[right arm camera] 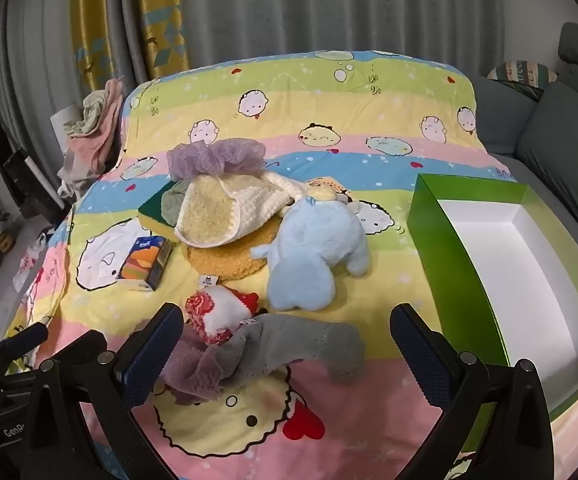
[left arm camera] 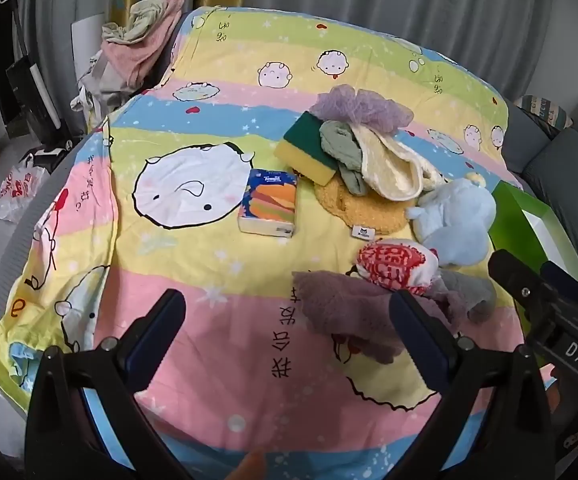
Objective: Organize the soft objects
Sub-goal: 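Reach the right gripper to the grey and pink towels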
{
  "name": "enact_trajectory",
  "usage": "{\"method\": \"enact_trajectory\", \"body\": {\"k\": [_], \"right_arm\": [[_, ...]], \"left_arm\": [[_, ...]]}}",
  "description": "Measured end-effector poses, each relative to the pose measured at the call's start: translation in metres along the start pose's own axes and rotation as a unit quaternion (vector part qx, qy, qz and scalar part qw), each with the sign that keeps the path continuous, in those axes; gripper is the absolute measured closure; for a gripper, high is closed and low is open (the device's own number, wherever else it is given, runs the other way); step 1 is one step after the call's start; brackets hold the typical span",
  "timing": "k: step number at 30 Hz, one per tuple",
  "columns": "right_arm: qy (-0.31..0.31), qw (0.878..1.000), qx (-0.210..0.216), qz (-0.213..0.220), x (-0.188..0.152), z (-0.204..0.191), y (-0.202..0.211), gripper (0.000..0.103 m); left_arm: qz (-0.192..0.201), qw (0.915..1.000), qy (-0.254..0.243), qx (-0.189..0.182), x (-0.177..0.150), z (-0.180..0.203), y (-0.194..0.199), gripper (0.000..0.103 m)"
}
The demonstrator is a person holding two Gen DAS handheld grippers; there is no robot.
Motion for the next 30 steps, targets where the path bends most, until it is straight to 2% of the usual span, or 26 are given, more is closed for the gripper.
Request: {"method": "enact_trajectory", "body": {"k": [6, 9, 14, 19, 24, 28, 30], "right_arm": [[0.005, 1.0, -0.007, -0.006, 0.001, 0.003, 0.001, 0.0], [0.005, 1.0, -0.003, 0.0, -0.001, -0.002, -0.001, 0.0], [-0.018, 0.999, 0.04, -0.01, -0.002, -0.008, -0.001, 0.0], [-0.026, 0.999, 0.046, -0.012, -0.003, -0.01, -0.001, 0.0], [-0.043, 0.997, 0.066, -0.023, -0.003, -0.01, -0.004, 0.011], [-0.073, 0.993, 0.083, -0.035, -0.006, -0.004, -0.01, 0.025], [-0.089, 0.991, 0.091, -0.046, -0.008, -0.001, -0.013, 0.026]], "left_arm": [[-0.017, 0.9997, 0.013, -0.014, -0.002, -0.007, -0.004, 0.001], [-0.018, 0.9998, 0.0, 0.012, -0.002, -0.004, -0.006, 0.001], [-0.028, 0.9995, 0.009, -0.012, -0.005, -0.002, -0.007, 0.001], [-0.026, 0.9997, 0.002, -0.003, -0.008, -0.001, -0.009, 0.002], [-0.025, 0.9996, 0.009, -0.004, -0.007, -0.004, -0.01, 0.003], [-0.031, 0.9993, 0.016, -0.016, -0.007, -0.004, -0.017, 0.009], [-0.041, 0.9985, 0.023, -0.026, -0.009, -0.004, -0.022, 0.011]]}}
Point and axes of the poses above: each gripper's, at about its wrist camera, not at the fingertips, and y roughly against the way its jaws point, z to its right, x to its top, the point moved 8 cm from there along -y, roughly the way its jaws point, and after that the axes turned 4 degrees about x, right-handed, at the moved point
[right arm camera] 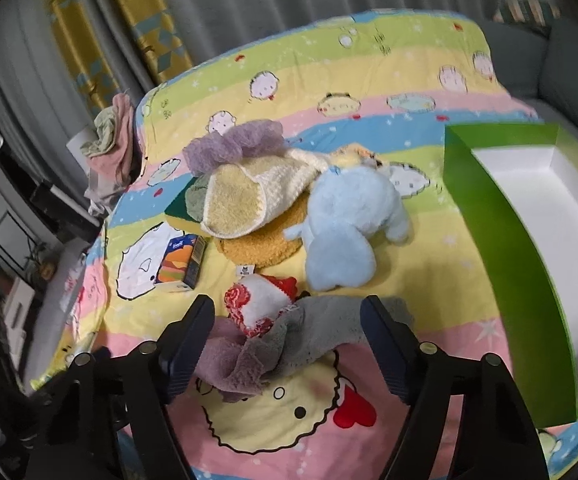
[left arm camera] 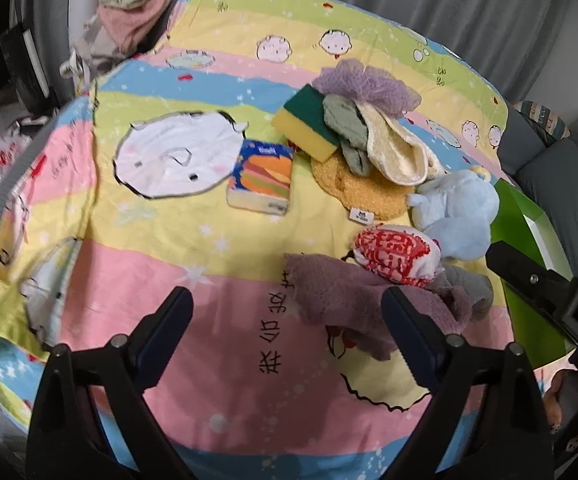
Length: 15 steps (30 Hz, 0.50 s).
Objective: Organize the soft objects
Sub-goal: 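Reach the right gripper to the grey and pink towels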
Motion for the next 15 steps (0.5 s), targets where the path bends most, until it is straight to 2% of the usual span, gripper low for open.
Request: {"method": "enact_trajectory", "body": {"k": [5, 7, 10, 15], "right_arm": [[-0.05, 0.997, 0.046, -0.03, -0.003, 0.008, -0.009, 0.027], [-0.064, 0.996, 0.056, -0.039, -0.004, 0.01, -0.011, 0.027], [-0.076, 0.994, 0.061, -0.055, -0.007, 0.012, -0.019, 0.027], [-0.081, 0.991, 0.074, -0.072, -0.01, 0.008, -0.018, 0.033]], "left_arm": [[-0.027, 0.999, 0.02, -0.028, -0.005, 0.005, -0.015, 0.02], [-0.04, 0.9976, 0.033, -0.047, -0.007, 0.009, -0.02, 0.026], [-0.063, 0.9933, 0.053, -0.08, -0.011, 0.016, -0.029, 0.028], [-0.078, 0.9915, 0.054, -0.089, -0.016, 0.023, -0.033, 0.031]]}}
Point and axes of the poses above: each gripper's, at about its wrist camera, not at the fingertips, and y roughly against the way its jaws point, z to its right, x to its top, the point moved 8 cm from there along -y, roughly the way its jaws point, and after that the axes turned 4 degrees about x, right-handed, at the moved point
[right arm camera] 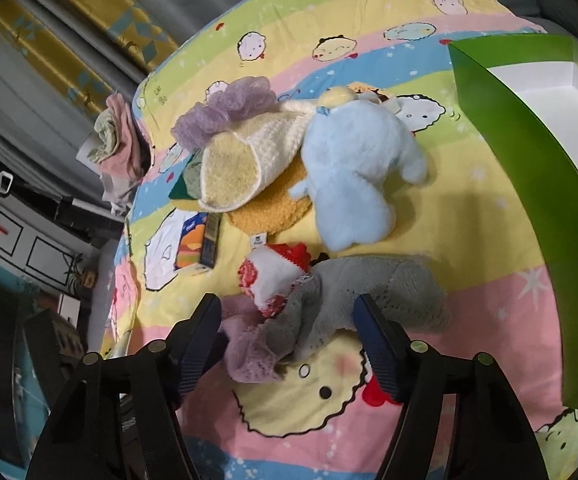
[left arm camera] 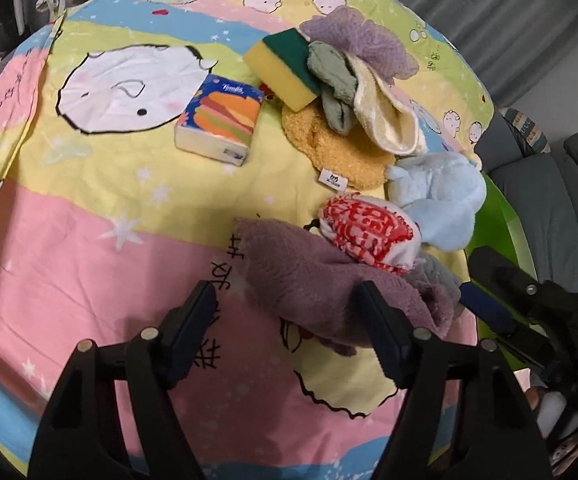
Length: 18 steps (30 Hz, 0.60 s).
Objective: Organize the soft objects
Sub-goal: 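Reach the right gripper to the grey and pink towels, then grasp the grey and pink towels with the right gripper and lift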
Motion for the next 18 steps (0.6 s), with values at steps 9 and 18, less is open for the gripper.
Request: {"method": "enact_trajectory", "body": {"k": [9, 18], "right_arm": [[0.01, 0.999, 0.026, -0.037, -0.015, -0.022, -0.016, 0.047], [-0.005, 0.994, 0.049, -0.095, -0.036, -0.022, -0.066, 0.058]], "left_arm": [[0.007, 0.9997, -0.025, -0.005, -0.004, 0.007, -0.004, 0.053], [0.029, 0.9982, -0.052, 0.004, -0.005, 0.005, -0.016, 0.092]]}}
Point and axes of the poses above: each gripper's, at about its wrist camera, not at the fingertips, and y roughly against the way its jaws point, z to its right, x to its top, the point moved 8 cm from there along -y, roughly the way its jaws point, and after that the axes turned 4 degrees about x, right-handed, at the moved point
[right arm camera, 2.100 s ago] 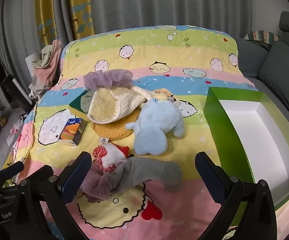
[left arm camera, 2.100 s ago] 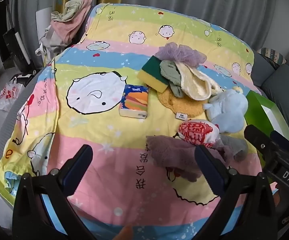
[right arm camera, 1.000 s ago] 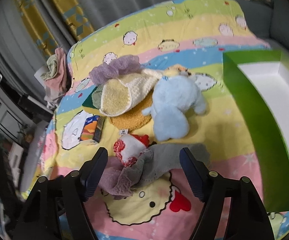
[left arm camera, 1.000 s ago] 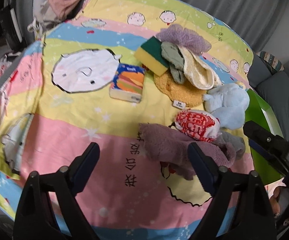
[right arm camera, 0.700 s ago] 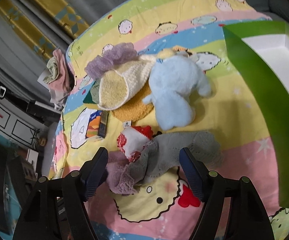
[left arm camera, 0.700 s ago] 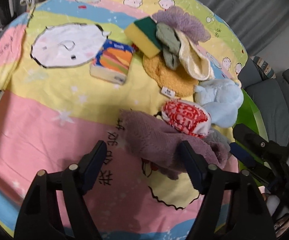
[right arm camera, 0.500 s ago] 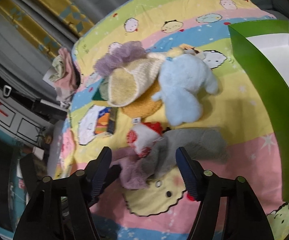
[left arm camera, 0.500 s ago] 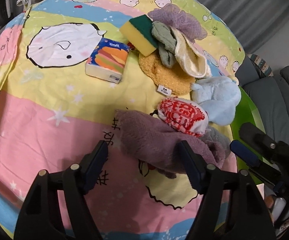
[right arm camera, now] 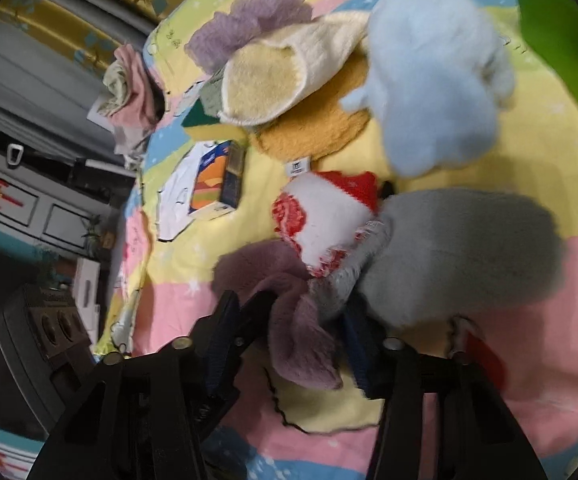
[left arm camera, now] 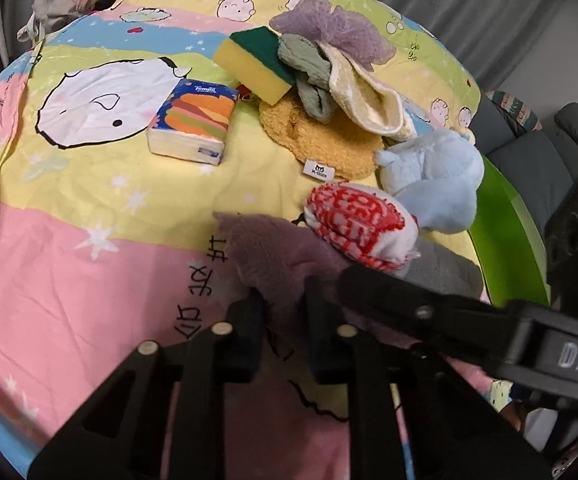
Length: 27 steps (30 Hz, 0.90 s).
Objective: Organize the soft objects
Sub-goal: 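Grasp the grey and pink towels with the right gripper and lift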
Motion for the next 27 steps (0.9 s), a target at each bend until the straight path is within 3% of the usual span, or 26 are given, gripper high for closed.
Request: {"method": "enact_trajectory", "body": {"k": [2, 5, 10, 16, 19, 27], "right_arm": [[-0.007, 1.0, 0.015, -0.004, -0.001, -0.002, -0.006, 0.069], [-0.007, 0.999, 0.032, -0.002, -0.003, -0.01, -0.004, 0.081], [0.007, 0.997, 0.064, 0.035, 0.004, -0.03, 0.031, 0.081], [0.03, 0.988, 0.102, 0.111, 0.018, -0.054, 0.093, 0.081], [0.033, 0.982, 0.105, 0.153, 0.026, -0.054, 0.124, 0.081], [0.036, 0.971, 0.106, 0.213, 0.037, -0.039, 0.18, 0.081]], "left_arm": [[0.008, 0.9999, -0.014, 0.0, -0.001, 0.003, 0.002, 0.099], [0.007, 0.9994, -0.034, -0.007, -0.003, 0.012, 0.008, 0.101], [0.037, 0.9982, -0.039, -0.027, 0.013, 0.027, 0.038, 0.101], [0.109, 0.9901, -0.083, -0.028, 0.037, 0.071, 0.087, 0.101], [0.125, 0.9855, -0.105, -0.046, 0.043, 0.097, 0.099, 0.101], [0.152, 0.9752, -0.152, -0.054, 0.047, 0.148, 0.122, 0.101]]}}
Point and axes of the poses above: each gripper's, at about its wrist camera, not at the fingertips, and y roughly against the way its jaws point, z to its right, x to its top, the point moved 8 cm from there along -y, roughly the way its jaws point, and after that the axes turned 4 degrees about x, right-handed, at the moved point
